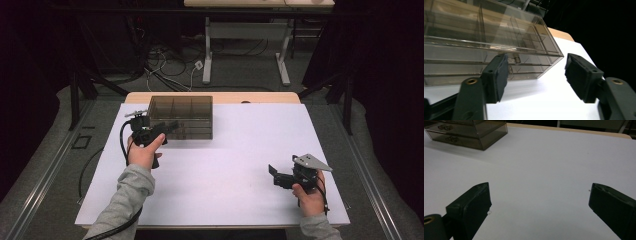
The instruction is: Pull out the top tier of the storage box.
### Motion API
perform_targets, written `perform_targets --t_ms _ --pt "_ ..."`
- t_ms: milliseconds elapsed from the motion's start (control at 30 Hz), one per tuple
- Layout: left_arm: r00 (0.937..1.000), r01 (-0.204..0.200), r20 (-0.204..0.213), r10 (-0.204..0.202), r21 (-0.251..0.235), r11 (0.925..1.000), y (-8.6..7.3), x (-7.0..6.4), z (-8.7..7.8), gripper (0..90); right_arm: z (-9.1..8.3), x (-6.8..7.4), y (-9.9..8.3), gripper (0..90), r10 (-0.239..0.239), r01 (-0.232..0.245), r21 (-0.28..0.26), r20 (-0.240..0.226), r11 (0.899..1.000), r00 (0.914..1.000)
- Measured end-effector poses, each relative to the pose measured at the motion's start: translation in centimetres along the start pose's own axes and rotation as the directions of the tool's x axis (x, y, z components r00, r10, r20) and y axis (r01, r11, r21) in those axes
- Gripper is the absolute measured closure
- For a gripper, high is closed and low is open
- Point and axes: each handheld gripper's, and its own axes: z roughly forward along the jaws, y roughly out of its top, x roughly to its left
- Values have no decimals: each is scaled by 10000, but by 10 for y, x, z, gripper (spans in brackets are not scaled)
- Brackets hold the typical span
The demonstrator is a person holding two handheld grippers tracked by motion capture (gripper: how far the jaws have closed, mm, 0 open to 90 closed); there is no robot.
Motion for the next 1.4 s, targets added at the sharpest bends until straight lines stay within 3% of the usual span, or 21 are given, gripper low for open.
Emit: perform_targets --t_ms 167,400,567,667,1033,1400 --pt "9993 369 58 -370 148 9992 -1 0 12 429 0 0 0 40 -2 2 -32 -55 10000 10000" --pt "9965 811 -223 -801 479 9956 -3 2 27 484 0 0 -1 43 1 -2 -69 -78 10000 10000" --pt "9894 1451 -215 -1439 747 9866 -6 5 37 480 -1 -1 -1 47 -38 38 -49 -64 10000 10000" --pt "9886 1487 -352 -1462 809 9856 -9 6 41 481 -1 -1 -1 47 -52 51 -41 -74 10000 10000" --pt "9793 2022 -240 -2008 1062 9736 -14 9 55 537 0 0 -1 52 -56 56 31 -113 10000 9999" --pt "9695 2437 -546 -2390 1062 9640 -15 11 64 610 0 -1 -1 55 -31 32 88 -135 10000 9999"
